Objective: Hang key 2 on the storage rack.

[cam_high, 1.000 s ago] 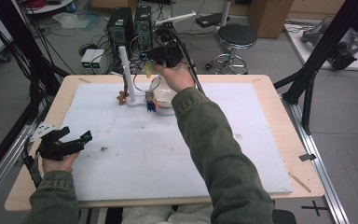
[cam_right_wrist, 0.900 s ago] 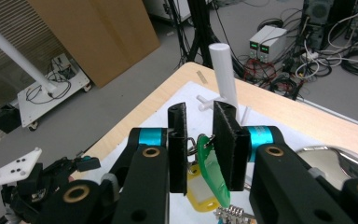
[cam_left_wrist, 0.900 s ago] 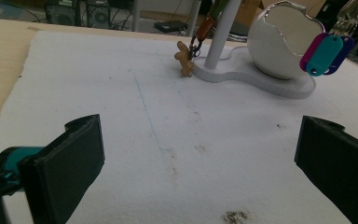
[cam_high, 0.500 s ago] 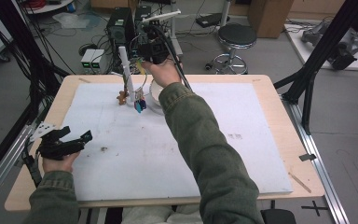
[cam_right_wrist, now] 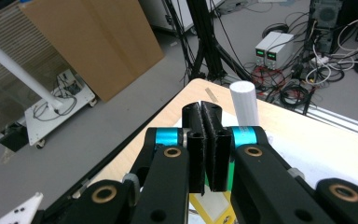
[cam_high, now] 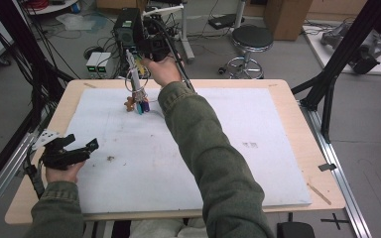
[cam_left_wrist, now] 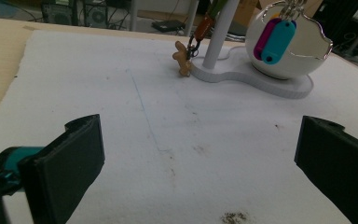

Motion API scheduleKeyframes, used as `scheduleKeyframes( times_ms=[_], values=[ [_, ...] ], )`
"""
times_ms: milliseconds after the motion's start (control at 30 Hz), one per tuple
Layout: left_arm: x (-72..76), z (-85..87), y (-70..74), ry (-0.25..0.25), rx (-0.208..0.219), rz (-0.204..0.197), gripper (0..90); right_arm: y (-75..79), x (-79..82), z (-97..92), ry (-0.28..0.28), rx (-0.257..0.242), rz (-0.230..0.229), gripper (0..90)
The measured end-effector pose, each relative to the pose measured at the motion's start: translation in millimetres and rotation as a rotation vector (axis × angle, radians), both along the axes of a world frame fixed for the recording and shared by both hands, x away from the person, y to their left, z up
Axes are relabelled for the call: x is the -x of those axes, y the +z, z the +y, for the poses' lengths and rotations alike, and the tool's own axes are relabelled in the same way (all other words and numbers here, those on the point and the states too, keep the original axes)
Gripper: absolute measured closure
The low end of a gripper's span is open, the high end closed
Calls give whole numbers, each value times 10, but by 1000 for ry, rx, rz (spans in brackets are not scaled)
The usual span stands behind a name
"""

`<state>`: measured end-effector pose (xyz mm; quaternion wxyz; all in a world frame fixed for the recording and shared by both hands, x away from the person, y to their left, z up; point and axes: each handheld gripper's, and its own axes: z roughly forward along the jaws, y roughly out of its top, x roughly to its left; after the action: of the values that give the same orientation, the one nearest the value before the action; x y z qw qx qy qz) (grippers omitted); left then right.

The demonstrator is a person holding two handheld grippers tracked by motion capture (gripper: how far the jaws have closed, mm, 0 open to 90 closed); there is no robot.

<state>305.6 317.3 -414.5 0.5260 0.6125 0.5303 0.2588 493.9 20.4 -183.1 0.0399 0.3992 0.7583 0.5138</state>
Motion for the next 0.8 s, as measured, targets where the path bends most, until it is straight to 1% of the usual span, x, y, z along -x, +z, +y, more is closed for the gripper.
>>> scheduleKeyframes(
  times_ms=[133,267,433,567,633,800],
  values=[
    [1,7,1,-2,-2,0,19,-14,-47,45,-15,-10,-4,886],
    [-1,8,1,-1,-1,1,19,-41,-100,88,-23,-21,7,886],
    [-6,9,-2,-3,0,0,19,-89,-159,148,-37,-13,11,886],
    [-6,11,0,1,5,-3,19,-159,-210,186,-47,-16,20,886],
    [-6,20,0,2,8,-4,19,-211,-238,211,-51,-8,23,886],
    [-6,26,-1,2,6,-1,19,-335,-280,249,-57,-6,46,886]
  ],
)
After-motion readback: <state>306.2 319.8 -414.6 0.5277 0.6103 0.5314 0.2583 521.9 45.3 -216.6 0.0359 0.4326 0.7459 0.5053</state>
